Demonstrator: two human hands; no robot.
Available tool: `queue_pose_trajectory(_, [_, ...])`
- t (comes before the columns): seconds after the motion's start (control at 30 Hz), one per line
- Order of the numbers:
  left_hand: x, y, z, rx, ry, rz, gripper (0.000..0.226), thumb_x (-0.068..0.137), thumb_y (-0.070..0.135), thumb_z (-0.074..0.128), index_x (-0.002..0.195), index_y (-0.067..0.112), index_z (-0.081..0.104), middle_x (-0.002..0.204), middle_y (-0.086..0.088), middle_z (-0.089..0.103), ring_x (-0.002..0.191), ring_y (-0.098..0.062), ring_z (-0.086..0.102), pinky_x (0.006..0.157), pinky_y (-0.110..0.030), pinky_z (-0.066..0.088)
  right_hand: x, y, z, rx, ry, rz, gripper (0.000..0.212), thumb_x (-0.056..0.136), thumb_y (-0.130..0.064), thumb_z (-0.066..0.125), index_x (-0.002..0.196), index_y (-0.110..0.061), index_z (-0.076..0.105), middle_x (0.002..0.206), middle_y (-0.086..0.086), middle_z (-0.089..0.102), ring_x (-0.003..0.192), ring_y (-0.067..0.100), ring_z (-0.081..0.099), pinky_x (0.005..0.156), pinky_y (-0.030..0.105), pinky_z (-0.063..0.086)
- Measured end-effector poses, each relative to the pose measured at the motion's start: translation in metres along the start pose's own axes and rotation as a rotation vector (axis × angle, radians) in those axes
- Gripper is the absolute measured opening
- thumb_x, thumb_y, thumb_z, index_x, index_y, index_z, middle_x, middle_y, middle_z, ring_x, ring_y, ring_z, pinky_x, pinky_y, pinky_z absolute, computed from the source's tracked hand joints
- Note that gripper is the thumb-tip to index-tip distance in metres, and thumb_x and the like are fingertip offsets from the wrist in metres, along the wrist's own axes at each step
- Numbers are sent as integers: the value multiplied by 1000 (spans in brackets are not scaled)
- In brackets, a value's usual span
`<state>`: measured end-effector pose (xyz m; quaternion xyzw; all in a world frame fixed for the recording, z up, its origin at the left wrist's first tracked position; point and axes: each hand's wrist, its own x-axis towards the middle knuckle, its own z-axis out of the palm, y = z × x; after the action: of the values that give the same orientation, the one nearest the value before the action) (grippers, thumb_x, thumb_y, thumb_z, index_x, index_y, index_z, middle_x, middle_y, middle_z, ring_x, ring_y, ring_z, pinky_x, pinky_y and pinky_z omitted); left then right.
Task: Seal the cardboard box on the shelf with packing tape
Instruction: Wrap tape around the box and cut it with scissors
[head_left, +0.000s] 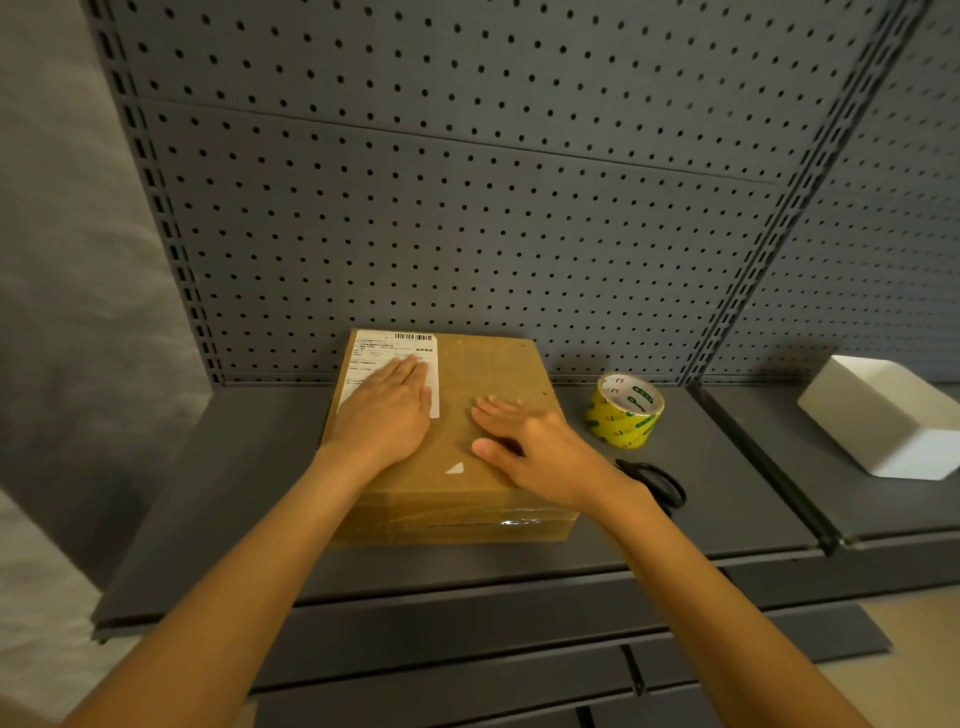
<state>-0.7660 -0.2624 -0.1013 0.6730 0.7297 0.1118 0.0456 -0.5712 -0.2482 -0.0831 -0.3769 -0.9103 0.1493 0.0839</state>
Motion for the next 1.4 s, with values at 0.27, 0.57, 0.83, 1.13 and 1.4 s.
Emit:
queue_pose_trajectory(0.27, [1, 1, 2, -15, 7, 14, 51, 103, 34, 13, 151, 17, 10, 159, 2, 7, 146, -12, 4, 117, -29, 4, -17, -9, -18, 20, 5, 6, 42, 96, -43, 45, 127, -18, 59, 140, -6, 50, 128, 6, 46, 110, 28, 34])
queue_pose_trajectory(0.57, [1, 2, 1, -27, -9, 12, 51, 103, 34, 14, 151, 18, 11, 159, 2, 8, 146, -12, 6, 117, -31, 6, -6, -23, 17, -42, 9, 19, 62, 98, -50, 34, 149, -16, 26, 157, -1, 21, 145, 10, 11, 118, 27, 7])
queue_pose_trajectory(0.83, [-1, 3, 0, -33, 0, 9, 51, 103, 34, 13, 151, 16, 12, 159, 1, 9, 146, -12, 7, 117, -29, 5, -19, -26, 0, 0, 174, 116, 59, 95, -53, 38, 143, -19, 40, 150, -1, 37, 140, 16, 30, 112, 36, 31])
queue_pose_trajectory(1.13, [1, 3, 2, -40, -11, 0, 51, 103, 32, 14, 151, 15, 14, 159, 1, 10, 146, -13, 8, 117, -29, 6, -23, -19, 10, -153, 219, 254, 52, 98, -52, 30, 135, -21, 47, 144, -3, 45, 133, 15, 40, 100, 36, 41])
queue_pose_trajectory(1.4, [-27, 10, -8, -88, -77, 335, 49, 102, 39, 23, 149, 29, 17, 156, 12, 12, 145, -8, 8, 116, -31, 4, -19, -12, 19, -91, 322, 259, 37, 99, -37, 37, 132, -29, 53, 141, -6, 50, 133, 15, 39, 95, 35, 44])
